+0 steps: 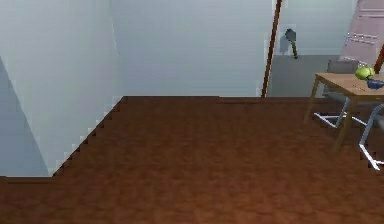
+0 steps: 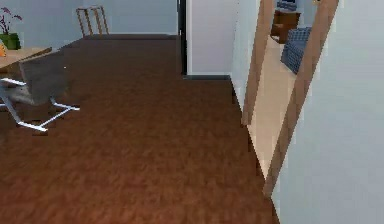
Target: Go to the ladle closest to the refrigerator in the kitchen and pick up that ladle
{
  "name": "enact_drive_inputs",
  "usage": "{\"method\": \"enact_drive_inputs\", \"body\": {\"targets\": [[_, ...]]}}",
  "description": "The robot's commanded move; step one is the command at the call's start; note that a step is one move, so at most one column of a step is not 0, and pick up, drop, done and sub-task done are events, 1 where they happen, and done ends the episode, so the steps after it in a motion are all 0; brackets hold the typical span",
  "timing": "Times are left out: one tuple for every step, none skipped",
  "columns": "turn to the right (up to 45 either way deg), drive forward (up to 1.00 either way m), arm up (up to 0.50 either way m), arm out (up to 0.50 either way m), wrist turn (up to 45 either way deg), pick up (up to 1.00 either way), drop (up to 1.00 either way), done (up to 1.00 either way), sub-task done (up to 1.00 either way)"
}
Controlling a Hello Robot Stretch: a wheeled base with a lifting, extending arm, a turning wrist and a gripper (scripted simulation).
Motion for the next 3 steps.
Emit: {"method": "enact_drive_inputs", "body": {"targets": [[-45.0,0.00,0.00,0.00,0.0,0.00,0.00,0.00,0.00],[-42.0,0.00,0.00,0.00,0.0,0.00,0.00,0.00,0.00],[-3.0,0.00,0.00,0.00,0.0,0.00,0.00,0.00,0.00]]}}
